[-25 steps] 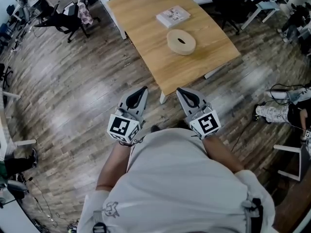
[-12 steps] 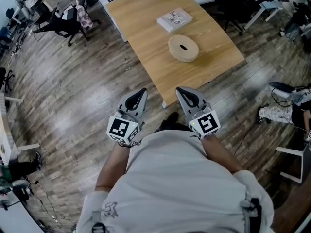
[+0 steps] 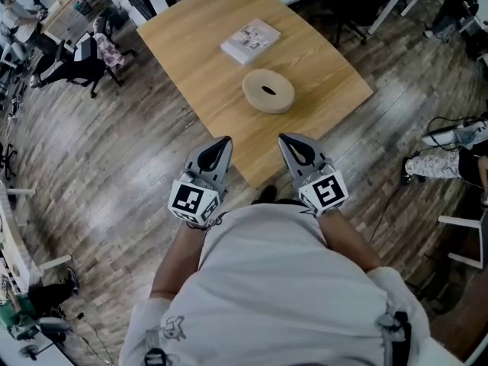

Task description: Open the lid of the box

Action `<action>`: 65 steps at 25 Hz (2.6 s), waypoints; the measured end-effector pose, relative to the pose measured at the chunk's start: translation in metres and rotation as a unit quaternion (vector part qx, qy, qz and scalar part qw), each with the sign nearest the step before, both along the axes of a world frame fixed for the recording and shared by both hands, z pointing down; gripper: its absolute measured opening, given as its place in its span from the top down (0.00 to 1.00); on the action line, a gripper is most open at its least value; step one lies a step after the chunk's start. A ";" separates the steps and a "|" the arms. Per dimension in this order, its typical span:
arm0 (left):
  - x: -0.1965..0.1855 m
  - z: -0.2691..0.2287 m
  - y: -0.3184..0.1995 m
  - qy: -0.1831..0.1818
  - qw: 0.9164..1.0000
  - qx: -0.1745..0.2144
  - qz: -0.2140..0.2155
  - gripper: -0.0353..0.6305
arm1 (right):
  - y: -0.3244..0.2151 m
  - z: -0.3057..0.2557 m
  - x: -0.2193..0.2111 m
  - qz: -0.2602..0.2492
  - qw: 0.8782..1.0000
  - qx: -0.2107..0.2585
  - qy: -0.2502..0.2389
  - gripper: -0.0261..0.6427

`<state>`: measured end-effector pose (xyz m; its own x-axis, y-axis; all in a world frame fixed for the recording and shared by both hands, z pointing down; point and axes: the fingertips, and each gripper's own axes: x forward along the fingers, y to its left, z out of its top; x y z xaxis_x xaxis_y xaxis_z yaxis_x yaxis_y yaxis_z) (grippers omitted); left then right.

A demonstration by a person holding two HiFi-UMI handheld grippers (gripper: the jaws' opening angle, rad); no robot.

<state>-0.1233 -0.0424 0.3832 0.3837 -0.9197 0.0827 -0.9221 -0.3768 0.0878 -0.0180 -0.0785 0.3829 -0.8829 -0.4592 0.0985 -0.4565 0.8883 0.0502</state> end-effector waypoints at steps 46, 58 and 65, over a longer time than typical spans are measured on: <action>-0.029 0.104 -0.187 -0.020 0.951 -0.110 0.288 0.88 | -0.138 0.100 -0.034 0.210 0.964 -0.143 0.084 0.86; -0.046 0.187 -0.220 -0.077 0.918 -0.142 0.362 0.68 | -0.179 0.189 -0.049 0.191 0.939 -0.127 0.258 0.79; -0.050 0.244 -0.239 -0.146 0.889 -0.158 0.405 0.59 | -0.204 0.231 -0.054 0.168 0.925 -0.108 0.325 0.79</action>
